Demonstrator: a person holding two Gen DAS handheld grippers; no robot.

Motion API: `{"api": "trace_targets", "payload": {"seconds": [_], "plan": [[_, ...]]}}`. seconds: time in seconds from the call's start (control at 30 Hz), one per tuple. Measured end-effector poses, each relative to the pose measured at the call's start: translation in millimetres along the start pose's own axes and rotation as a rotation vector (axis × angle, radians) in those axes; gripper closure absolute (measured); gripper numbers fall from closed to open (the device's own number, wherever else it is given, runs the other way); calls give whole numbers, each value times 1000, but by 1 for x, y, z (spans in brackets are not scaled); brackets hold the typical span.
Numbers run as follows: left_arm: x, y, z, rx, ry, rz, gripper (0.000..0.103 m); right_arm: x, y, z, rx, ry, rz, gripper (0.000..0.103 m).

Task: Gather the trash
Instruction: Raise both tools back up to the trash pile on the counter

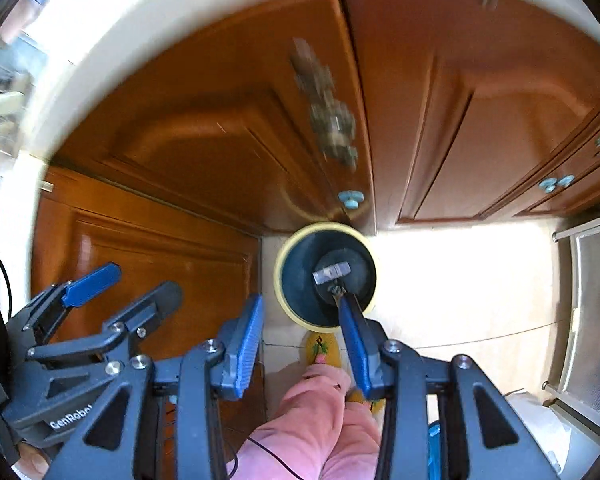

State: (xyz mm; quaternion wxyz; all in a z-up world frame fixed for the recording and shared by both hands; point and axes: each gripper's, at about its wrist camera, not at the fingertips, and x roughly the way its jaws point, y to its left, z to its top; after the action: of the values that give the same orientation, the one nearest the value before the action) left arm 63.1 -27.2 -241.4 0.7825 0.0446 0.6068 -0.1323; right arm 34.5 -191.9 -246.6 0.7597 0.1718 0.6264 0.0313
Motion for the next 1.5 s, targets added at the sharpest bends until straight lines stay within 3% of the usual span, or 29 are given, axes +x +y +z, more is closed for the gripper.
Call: {"api": "trace_targets", "payload": {"seconds": [0.3, 0.6, 1.13, 1.3, 1.5], "plan": [[-109, -14, 34, 33, -135, 3, 19, -101, 21, 4, -31, -133, 21, 63], [-182, -11, 68, 46, -239, 18, 19, -169, 38, 23, -58, -212, 32, 63], [-198, 33, 163, 49, -325, 8, 19, -206, 81, 114, -59, -325, -11, 63], [-191, 45, 195, 67, -345, 10, 19, -205, 90, 145, -41, -358, -36, 53], [-168, 60, 231, 44, -289, -3, 19, -196, 99, 183, -82, -353, -64, 53]]}}
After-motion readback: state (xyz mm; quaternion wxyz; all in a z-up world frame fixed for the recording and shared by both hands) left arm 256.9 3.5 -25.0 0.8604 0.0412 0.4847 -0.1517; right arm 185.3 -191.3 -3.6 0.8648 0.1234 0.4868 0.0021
